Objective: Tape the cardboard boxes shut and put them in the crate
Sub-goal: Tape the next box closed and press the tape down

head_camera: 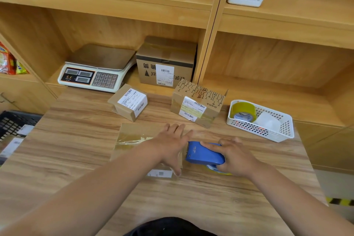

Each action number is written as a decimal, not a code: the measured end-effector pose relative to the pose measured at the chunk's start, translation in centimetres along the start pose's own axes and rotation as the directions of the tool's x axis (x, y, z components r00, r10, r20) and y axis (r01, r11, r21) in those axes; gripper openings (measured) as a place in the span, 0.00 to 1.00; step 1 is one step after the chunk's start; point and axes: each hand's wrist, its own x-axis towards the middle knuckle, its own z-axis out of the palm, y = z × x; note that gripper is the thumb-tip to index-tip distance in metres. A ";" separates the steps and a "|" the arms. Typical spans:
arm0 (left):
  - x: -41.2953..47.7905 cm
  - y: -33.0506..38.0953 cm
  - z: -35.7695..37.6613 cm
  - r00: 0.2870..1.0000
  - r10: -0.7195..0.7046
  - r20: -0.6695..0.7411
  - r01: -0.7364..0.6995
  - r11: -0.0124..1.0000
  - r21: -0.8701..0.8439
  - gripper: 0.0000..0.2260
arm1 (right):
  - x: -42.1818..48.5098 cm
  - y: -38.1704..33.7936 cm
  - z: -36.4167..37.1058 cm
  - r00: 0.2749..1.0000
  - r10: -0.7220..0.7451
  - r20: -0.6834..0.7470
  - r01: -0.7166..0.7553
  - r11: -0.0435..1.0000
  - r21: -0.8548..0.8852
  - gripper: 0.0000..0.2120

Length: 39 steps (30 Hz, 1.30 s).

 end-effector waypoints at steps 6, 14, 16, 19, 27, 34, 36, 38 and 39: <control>-0.6 -0.5 -0.1 0.994 0.047 -0.103 -0.045 0.999 0.020 0.60 | -1.0 0.6 -0.6 0.992 -0.022 -0.121 0.022 1.000 -0.001 0.35; -4.4 -2.4 -2.3 0.927 0.114 -0.357 -0.160 0.982 -0.102 0.60 | -2.2 -0.9 -5.6 0.969 -0.014 -0.245 0.033 0.997 0.073 0.33; -5.5 -3.0 -2.8 0.912 0.107 -0.395 -0.167 0.979 -0.120 0.61 | -2.2 -1.4 -6.5 0.953 -0.065 -0.297 0.073 0.997 0.015 0.35; -6.6 -4.2 -2.3 0.905 0.062 -0.420 -0.157 0.968 -0.197 0.62 | -1.8 -2.6 -8.5 0.949 -0.091 -0.302 0.093 0.996 -0.008 0.35; -9.6 -9.4 -0.2 0.942 -0.080 -0.327 -0.069 0.904 -0.421 0.60 | 2.3 -8.2 -10.6 0.969 -0.133 -0.210 0.105 0.985 -0.139 0.33; -11.4 -11.7 1.0 0.931 -0.223 -0.288 0.055 0.867 -0.495 0.59 | 7.0 -13.2 -12.3 0.984 -0.162 -0.075 0.147 0.974 -0.172 0.30; -11.4 -11.7 1.3 0.932 -0.237 -0.274 0.064 0.852 -0.520 0.58 | 7.7 -14.3 -12.6 0.985 -0.168 -0.030 0.160 0.970 -0.181 0.30; -11.5 -11.9 2.0 0.936 -0.237 -0.261 0.057 0.833 -0.550 0.58 | 8.2 -15.0 -12.9 0.984 -0.178 -0.004 0.174 0.969 -0.177 0.30; -11.7 -12.1 2.3 0.937 -0.238 -0.254 0.058 0.826 -0.561 0.57 | 8.4 -15.2 -12.9 0.982 -0.187 0.005 0.186 0.968 -0.168 0.30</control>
